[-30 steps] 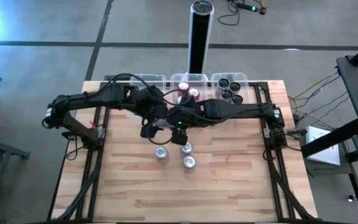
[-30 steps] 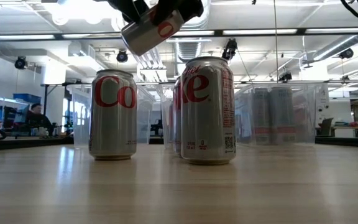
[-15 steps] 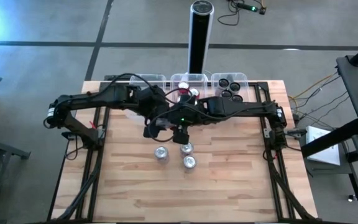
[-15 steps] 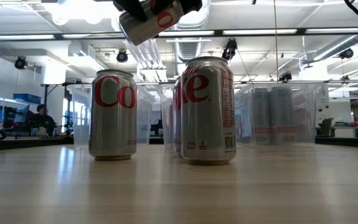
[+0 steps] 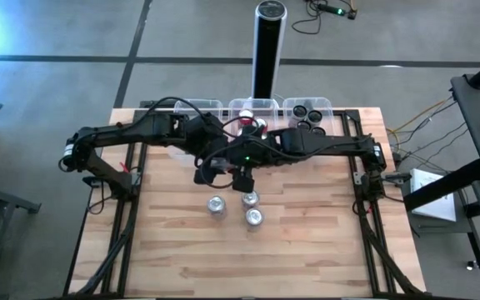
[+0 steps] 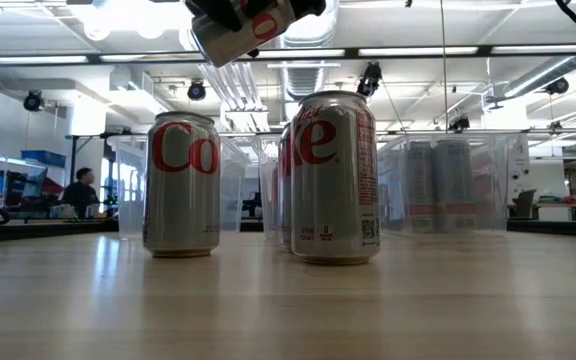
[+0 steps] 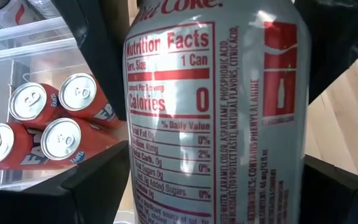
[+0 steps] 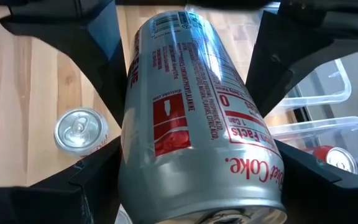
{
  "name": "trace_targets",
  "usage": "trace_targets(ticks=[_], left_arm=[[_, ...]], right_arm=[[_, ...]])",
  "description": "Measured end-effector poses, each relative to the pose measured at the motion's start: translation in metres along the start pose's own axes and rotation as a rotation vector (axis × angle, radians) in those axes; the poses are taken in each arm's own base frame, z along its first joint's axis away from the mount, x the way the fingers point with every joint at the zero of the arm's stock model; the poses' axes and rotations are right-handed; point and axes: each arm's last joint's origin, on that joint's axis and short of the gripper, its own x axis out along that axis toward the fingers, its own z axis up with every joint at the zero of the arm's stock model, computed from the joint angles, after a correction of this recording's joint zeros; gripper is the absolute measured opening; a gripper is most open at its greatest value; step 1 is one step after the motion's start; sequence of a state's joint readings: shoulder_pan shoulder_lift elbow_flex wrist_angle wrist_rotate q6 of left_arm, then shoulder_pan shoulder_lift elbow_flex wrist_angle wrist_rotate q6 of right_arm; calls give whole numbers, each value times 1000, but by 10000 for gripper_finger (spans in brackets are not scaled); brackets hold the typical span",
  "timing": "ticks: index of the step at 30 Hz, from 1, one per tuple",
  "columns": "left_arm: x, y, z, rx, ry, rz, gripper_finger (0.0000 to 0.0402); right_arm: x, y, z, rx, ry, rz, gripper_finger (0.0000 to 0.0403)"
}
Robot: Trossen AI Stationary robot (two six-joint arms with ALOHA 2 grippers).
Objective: Sort soda cans
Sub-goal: Put the red-silver soda can into the left white bin
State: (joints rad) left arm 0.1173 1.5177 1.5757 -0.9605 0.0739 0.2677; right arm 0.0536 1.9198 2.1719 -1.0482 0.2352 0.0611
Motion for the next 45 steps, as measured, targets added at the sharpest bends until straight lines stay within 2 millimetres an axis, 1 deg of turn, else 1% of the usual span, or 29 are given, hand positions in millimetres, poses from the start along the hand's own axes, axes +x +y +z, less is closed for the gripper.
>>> trace_targets(ticks=[6, 13, 18, 22, 26, 28, 31, 35, 37, 39, 40, 43, 45], left_arm=[[0, 0, 0, -14, -2, 3, 341], [-5, 0, 1, -28, -21, 9, 280], [-14, -1, 2, -41, -68, 18, 280], [-32, -1, 3, -60, -136, 35, 280], [-55, -1, 2, -97, -225, 71, 280], [-68, -2, 0, -126, -264, 79, 280], [-89, -4, -2, -175, -353, 94, 280], [-121, -6, -3, -224, -522, 115, 280], [-133, -7, 0, -236, -621, 118, 280], [-144, -7, 4, -243, -740, 118, 280], [-147, -7, 6, -248, -799, 115, 280], [-154, -7, 10, -260, -967, 96, 280], [-150, -7, 10, -264, -1035, 71, 280]], right_arm=[[0, 0, 0, 6, -3, 5, 307], [-6, 0, 1, 5, -22, 8, 313], [-15, -2, 4, 1, -48, 12, 313], [-27, -4, 13, 6, -103, 13, 333], [-52, -9, 26, 61, -200, 17, 367], [-62, -12, 30, 49, -240, 17, 377], [-84, -16, 30, 17, -298, 14, 382], [-123, -26, 32, 5, -422, -9, 383], [-134, -29, 34, 7, -486, -11, 384], [-139, -29, 39, 20, -545, -7, 384], [-138, -29, 41, 34, -563, -5, 384], [-124, -27, 49, 100, -600, 15, 384], [-112, -24, 53, 132, -605, 36, 384]])
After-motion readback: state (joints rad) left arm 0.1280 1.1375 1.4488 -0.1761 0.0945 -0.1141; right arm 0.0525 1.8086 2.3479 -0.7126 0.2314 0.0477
